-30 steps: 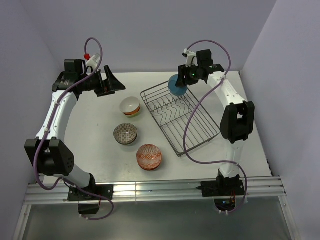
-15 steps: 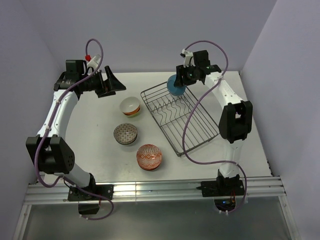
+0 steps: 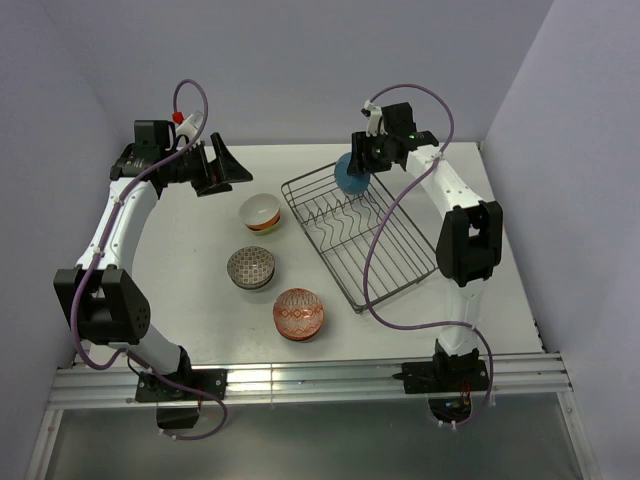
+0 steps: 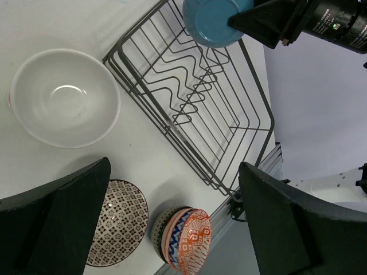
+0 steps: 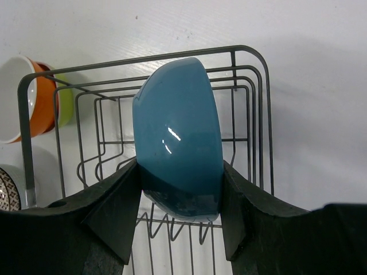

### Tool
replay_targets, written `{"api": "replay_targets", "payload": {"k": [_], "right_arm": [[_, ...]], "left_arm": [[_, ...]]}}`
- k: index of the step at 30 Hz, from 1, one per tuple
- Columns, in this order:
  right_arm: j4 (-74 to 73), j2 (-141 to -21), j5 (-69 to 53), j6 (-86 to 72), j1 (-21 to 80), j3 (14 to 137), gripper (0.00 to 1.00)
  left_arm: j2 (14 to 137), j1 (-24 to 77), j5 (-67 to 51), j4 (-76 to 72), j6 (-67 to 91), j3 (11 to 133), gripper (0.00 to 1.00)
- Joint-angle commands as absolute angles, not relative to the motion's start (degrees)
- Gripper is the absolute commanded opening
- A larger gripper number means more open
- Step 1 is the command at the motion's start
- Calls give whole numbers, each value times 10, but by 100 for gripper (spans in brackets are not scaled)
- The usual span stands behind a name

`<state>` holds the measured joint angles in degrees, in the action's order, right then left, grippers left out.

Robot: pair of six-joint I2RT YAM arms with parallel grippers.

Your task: Load the bowls into the dish rack

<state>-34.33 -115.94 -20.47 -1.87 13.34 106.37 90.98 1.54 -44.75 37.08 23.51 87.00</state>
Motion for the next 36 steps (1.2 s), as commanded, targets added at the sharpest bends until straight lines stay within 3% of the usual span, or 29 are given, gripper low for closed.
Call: {"api": "replay_targets", "payload": {"k": [1,13,25,36], "right_arm": [[-323,-1166,-185,-37,140,1065,0],[-329,-1189,-149,-46,143,1063,3],[-336,-1209,-143,-47,149,1063,27],[-332,-1230,-162,-45,149,1059,27]], "left_arm": [[913,17,-455,352,242,872,99],[933,17,-452,357,241,881,99],[942,17,-447,361,235,879,99],[941,17,-445,365,231,876,100]]}}
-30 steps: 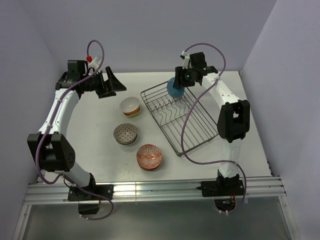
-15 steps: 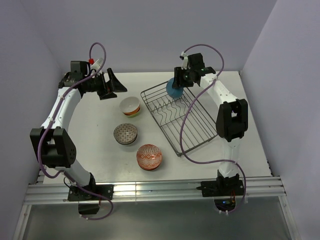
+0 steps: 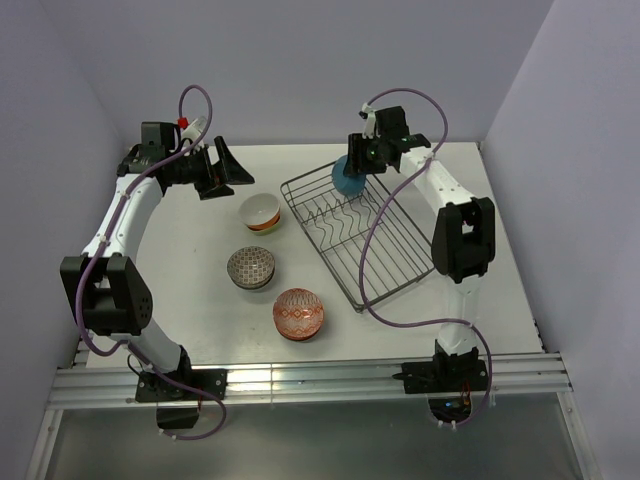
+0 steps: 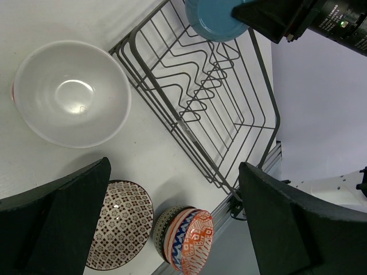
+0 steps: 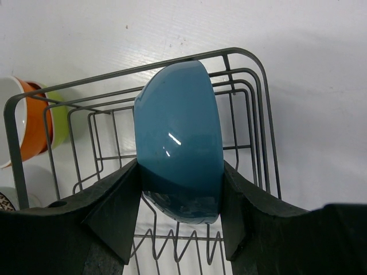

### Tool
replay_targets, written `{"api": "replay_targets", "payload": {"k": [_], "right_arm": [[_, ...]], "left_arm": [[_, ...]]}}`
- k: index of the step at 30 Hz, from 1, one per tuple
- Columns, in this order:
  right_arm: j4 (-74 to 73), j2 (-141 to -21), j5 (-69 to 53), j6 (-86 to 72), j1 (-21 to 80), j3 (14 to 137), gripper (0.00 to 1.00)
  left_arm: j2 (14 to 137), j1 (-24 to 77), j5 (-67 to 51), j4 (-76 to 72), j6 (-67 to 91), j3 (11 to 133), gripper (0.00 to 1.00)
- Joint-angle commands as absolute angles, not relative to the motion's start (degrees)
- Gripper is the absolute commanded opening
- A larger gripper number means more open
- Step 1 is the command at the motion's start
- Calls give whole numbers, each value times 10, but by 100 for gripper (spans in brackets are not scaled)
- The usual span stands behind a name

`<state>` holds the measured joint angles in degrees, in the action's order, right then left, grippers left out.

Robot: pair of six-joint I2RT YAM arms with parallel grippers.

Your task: Load the bowls into the dish rack

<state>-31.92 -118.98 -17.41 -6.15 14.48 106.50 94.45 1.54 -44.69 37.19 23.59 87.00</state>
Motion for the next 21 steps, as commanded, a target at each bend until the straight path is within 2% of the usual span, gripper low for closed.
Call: {"api": "replay_targets", "payload": {"k": [1,7,8,13,16,21], "right_arm": [[-332,-1231,-161,-45,149,1060,26],[-339,-1239,-136,-42,153,1066,31],[-338,-1239,-134,-42,153,1064,36],[-344,-1231,-129,-46,157,1056,46],[-341,-1223,-125,-47,160,1049,59],[-343,-1222,-117,-52,163,1048,66]], "left_arm": [[941,17,-444,365,230,875,100],[943,17,-442,365,231,874,100],[943,17,-441,365,230,874,99],[943,17,-441,365,230,873,99],[943,17,-441,364,230,871,99],[941,17,-439,367,227,874,100]]}}
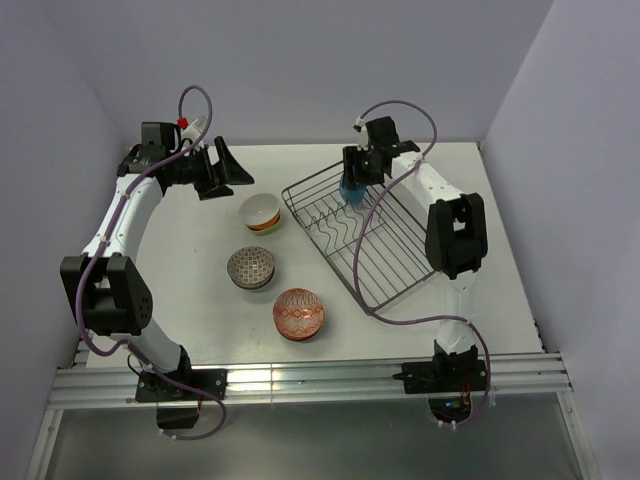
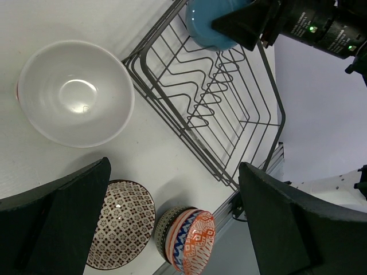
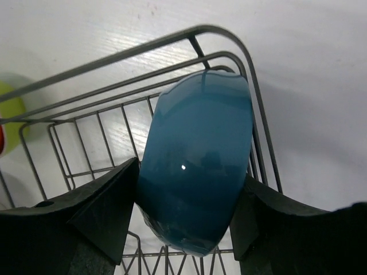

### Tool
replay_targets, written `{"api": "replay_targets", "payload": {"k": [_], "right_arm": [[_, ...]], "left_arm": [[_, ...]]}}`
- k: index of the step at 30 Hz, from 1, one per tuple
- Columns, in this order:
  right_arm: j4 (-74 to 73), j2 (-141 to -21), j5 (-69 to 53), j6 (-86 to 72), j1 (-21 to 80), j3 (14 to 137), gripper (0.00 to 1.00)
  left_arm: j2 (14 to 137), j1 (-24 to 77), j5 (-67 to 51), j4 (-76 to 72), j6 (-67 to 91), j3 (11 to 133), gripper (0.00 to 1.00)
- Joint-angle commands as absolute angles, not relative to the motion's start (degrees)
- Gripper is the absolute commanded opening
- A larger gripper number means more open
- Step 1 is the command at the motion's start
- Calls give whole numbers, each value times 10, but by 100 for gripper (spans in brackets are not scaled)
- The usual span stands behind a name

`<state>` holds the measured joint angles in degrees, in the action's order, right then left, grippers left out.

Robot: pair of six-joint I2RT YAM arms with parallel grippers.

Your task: Load the bowls into the dish rack

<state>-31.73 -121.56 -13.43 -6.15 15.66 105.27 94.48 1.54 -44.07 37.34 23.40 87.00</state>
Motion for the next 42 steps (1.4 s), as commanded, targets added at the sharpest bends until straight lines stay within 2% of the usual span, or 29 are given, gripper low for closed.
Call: {"api": "replay_targets", "payload": {"k": [1,6,7,12,13,21,28,31,38,42], "right_arm": [[-343,-1222,-117,-52,163,1048,67],[-344,-1214,-123,-51,167,1049,69],[-344,-1211,-125,-52,168,1049,75],[-346,-1191,-123,-56,171,1064,91],[-348,-1188,-119,-55,171,1065,98],[-360,-1150,-123,-58,171,1049,99],[-379,-1110,-165,-57,171,1064,100],[-388,-1093,-164,-46,171,1066,100],[-379,-1028,-226,-22,147,1045,100],[-367,-995,-260,-12,134,1021,100]], "left_arm": [[941,17,-438,369,224,874,100],[933,17,-425,367,214,867,99],[930,17,-421,367,212,866,99],[924,15,-400,365,199,863,99],[924,14,-397,365,197,863,99],[923,11,-362,367,159,866,99],[930,21,-324,395,7,868,99],[932,42,-303,409,-95,863,95],[921,96,-325,396,-300,799,71],[941,107,-351,403,-386,795,70]]}}
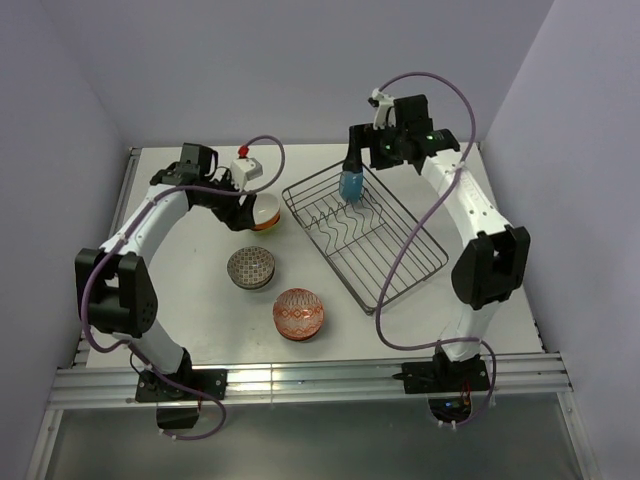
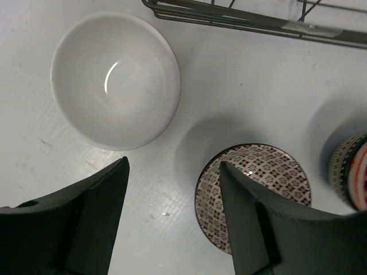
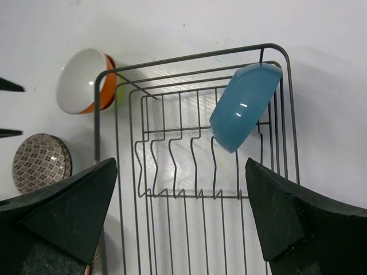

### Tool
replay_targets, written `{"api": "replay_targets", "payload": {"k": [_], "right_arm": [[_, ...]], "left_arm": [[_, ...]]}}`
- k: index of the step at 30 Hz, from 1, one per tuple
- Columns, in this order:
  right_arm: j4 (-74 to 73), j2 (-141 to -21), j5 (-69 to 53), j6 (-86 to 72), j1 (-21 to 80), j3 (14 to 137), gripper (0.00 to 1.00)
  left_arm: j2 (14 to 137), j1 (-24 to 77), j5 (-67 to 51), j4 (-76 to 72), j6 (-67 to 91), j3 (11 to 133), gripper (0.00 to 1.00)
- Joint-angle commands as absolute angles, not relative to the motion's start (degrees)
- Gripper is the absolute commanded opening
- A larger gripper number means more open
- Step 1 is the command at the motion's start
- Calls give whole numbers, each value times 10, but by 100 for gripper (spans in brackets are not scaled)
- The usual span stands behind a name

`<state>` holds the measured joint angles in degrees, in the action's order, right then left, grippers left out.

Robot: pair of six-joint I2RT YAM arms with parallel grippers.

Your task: Load the bowls into the dish rack

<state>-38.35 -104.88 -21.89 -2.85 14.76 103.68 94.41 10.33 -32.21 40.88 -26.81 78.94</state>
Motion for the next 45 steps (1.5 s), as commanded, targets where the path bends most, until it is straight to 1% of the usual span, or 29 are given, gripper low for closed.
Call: {"api": "replay_targets", "payload": {"k": [1,6,13,19,20,25,26,28,29,30,31,34,37,40,45], "right_arm": [[-366,-991,-264,-12,128,1016,100],[-363,-968,-287,-13,103,988,100],[-376,-970,-316,-18,66,991,100],[-368,-967,-325,-23,52,970,100],[-367,-968,-326,-23,52,969,100],[-366,-972,-322,-24,51,969,100],[-366,-974,-322,-24,51,969,100],[-366,-974,-323,-24,51,970,100],[-366,-974,-323,-23,51,970,100],[-366,-973,-323,-23,51,970,100],[-366,-970,-323,-19,51,970,100],[-366,-964,-323,-13,51,969,100],[-360,-955,-327,-10,51,969,100],[-361,-948,-330,-6,51,975,100],[-357,-926,-348,39,51,976,100]], "left_arm": [[946,112,-353,401,-396,795,69],[967,121,-372,385,-464,788,68],[993,134,-366,352,-534,763,65],[1027,134,-370,346,-567,771,59],[1030,135,-370,345,-570,772,56],[1054,139,-359,337,-580,775,47],[1061,139,-359,337,-583,777,43],[1063,141,-359,337,-584,778,39],[1064,141,-360,334,-584,778,33],[1064,141,-360,335,-585,778,29],[1063,141,-363,337,-587,779,21],[1057,141,-366,345,-591,781,10],[1047,142,-368,358,-593,786,6],[1030,142,-370,371,-592,792,0],[983,141,-379,391,-571,813,0]]}}
